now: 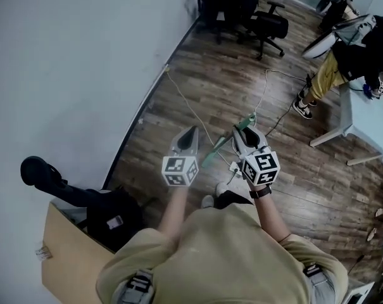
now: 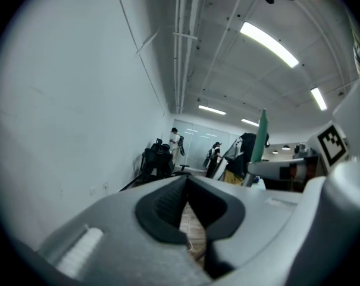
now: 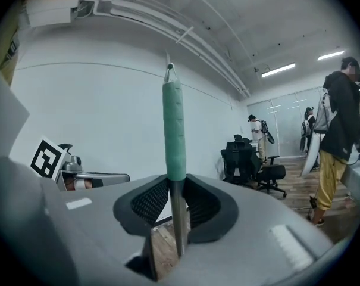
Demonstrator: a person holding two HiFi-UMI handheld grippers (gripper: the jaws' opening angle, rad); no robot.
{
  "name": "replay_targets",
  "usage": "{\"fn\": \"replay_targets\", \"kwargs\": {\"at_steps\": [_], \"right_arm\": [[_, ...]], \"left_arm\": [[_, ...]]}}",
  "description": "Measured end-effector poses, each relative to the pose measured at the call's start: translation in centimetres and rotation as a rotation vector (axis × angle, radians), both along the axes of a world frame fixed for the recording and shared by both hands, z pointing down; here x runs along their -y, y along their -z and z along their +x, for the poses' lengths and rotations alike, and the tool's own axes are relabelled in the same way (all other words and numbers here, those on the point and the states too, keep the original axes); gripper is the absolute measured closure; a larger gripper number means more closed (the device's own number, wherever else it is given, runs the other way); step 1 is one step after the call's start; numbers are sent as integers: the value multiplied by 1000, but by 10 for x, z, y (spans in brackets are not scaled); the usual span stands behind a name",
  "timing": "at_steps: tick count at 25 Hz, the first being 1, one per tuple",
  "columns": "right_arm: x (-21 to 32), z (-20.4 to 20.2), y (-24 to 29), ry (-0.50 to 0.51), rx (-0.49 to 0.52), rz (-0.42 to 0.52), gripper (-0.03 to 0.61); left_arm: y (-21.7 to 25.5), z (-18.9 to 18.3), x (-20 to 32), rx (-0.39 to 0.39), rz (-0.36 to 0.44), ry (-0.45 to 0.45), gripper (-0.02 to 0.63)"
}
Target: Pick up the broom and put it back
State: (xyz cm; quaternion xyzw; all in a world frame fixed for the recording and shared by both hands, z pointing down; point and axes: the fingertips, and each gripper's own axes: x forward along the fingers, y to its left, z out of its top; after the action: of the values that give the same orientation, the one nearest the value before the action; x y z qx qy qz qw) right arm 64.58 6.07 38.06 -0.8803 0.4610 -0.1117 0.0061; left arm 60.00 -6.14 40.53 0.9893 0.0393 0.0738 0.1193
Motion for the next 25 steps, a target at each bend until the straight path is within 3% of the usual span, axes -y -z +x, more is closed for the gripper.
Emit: {"fn": "replay_targets", "kwargs": {"at_steps": [7,16,20,25], "right_arm": [[78,77,-30,75,33,34,488],[173,215,-17,225,-4,118,488],[182,262,-29,217,27,132,485],[214,304,-59,206,76,78,480]], "left_arm": [[-26,62,60,31,40,51,612],[-18,209,126,49,71,129,612],[-30,236,132,90,85,146,612],[-63,250,163,164,53,169,612]]}}
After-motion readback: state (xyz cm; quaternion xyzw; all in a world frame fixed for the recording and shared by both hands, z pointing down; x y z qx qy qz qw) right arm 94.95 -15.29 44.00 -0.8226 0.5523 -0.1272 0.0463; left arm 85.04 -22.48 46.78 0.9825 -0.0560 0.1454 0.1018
